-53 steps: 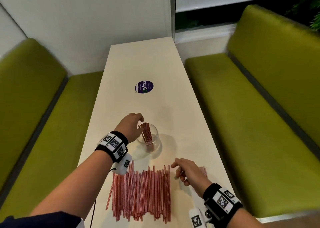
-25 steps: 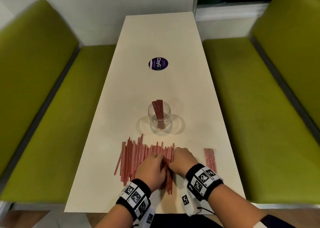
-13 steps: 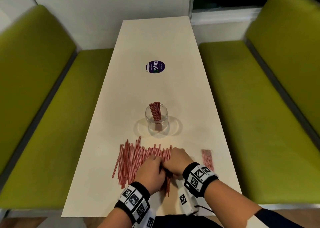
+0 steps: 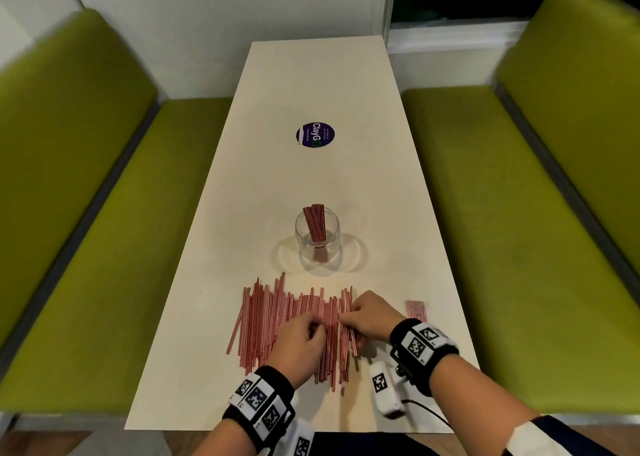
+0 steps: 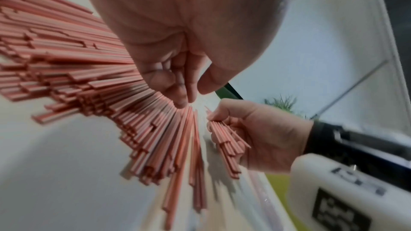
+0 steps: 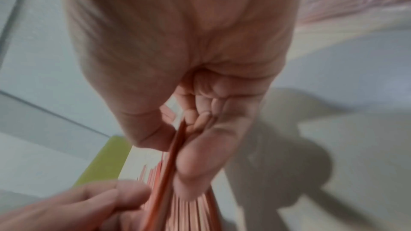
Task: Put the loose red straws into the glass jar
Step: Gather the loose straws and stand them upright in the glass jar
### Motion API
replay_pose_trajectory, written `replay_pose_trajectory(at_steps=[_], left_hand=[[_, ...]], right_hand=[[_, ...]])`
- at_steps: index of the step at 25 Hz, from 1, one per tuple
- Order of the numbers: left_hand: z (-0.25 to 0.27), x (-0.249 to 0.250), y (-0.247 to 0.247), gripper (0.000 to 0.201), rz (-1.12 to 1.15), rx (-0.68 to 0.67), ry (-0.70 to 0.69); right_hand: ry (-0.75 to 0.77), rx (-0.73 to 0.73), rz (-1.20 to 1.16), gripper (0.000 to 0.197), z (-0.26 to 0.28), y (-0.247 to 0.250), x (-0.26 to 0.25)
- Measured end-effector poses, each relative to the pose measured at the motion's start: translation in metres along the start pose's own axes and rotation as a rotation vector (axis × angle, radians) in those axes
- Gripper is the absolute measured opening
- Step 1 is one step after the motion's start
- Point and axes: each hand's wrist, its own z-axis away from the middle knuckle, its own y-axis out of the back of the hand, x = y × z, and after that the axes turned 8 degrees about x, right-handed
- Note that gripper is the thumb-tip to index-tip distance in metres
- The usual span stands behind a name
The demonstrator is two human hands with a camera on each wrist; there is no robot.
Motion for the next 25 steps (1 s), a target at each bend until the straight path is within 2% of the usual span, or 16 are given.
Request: replay_pose_trajectory(at_steps=[3,5,7,8,10,14,17,22,25], left_hand=[[0.0,0.003,0.003,0.034,0.376,-0.067,0.207],[-0.001,0.012,0.003,0.046,0.675,-0.202,0.287],[-0.001,0.025,0.003,0.046,0.886,-0.269,0.33],[-0.001,0.03,0.002,0.041,0.926,-0.243,0.34],[-0.005,0.036,0.0,0.034,0.91,-0.153,0.308],[-0.004,0.047,0.007,0.038,0.782,0.024,0.248],[-0.003,0.051,0.012,0.033,0.868,0.182,0.204],[-0.005,0.051,0.015,0.034,0.975,0.251,0.212],[-0.003,0.053,0.014,0.038,0.961,0.229,0.197]], right_hand=[[0.039,-0.134,-0.357,0.022,0.009,0.007,0.005],[0.06,-0.285,-0.532,0.015,0.018,0.007,0.0],[0.096,-0.42,-0.604,0.012,0.027,0.004,-0.009],[0.098,-0.444,-0.64,0.013,0.03,0.001,-0.014],[0.027,-0.43,-0.78,0.02,0.037,-0.004,-0.022],[-0.141,-0.453,-1.044,0.022,0.043,-0.019,-0.019],[-0.24,-0.475,-1.211,0.028,0.038,-0.023,-0.012],[-0.288,-0.415,-1.384,0.02,0.035,-0.02,-0.012],[-0.291,-0.333,-1.415,0.017,0.034,-0.024,-0.019]])
